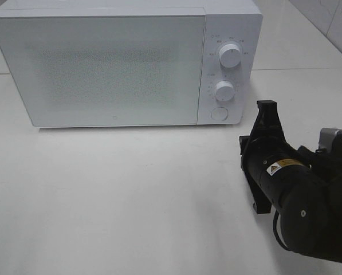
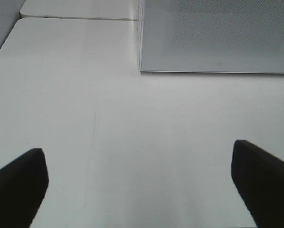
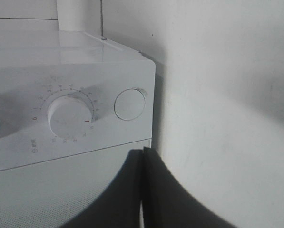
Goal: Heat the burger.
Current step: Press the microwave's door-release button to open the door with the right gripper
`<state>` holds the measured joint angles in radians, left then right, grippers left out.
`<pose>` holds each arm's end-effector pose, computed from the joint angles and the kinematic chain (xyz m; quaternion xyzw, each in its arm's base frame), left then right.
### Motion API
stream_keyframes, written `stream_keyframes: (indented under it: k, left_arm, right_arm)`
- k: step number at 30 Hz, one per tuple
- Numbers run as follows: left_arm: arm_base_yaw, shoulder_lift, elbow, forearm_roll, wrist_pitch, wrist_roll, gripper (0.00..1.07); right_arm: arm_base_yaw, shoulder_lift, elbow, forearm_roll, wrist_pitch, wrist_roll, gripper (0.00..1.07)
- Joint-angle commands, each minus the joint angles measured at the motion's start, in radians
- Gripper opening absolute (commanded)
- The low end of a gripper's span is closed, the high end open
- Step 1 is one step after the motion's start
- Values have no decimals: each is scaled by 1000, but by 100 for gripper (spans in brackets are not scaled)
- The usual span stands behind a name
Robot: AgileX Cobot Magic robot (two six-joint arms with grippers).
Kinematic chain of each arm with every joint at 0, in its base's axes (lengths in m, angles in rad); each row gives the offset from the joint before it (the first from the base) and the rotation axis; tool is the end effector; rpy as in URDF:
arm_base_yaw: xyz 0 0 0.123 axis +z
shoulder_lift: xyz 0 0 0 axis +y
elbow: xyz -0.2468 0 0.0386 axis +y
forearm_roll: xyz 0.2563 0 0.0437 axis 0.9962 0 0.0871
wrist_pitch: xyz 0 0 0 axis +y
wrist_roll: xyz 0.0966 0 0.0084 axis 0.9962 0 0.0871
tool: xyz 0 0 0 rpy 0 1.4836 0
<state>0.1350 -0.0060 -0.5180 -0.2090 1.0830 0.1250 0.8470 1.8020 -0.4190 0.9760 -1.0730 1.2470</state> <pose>0.0403 -0.0125 0.2836 0.0022 0.8482 -0.0359 0.5285 0.2141 0.1357 0.0791 0.5605 0.5905 0.3863 0.4335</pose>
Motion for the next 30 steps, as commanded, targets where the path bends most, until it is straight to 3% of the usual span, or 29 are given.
stream_keyframes:
  k: [1, 16, 30]
  left_arm:
    - [3, -25, 2, -1, -15, 1, 98]
    - [3, -25, 2, -1, -15, 1, 98]
    - [3, -25, 2, -1, -15, 1, 98]
  right_arm:
    - [-28, 2, -5, -45, 3, 4, 0]
    - [-138, 83, -128, -208, 76, 87, 0]
    - [-150, 211, -243, -215, 72, 127, 0]
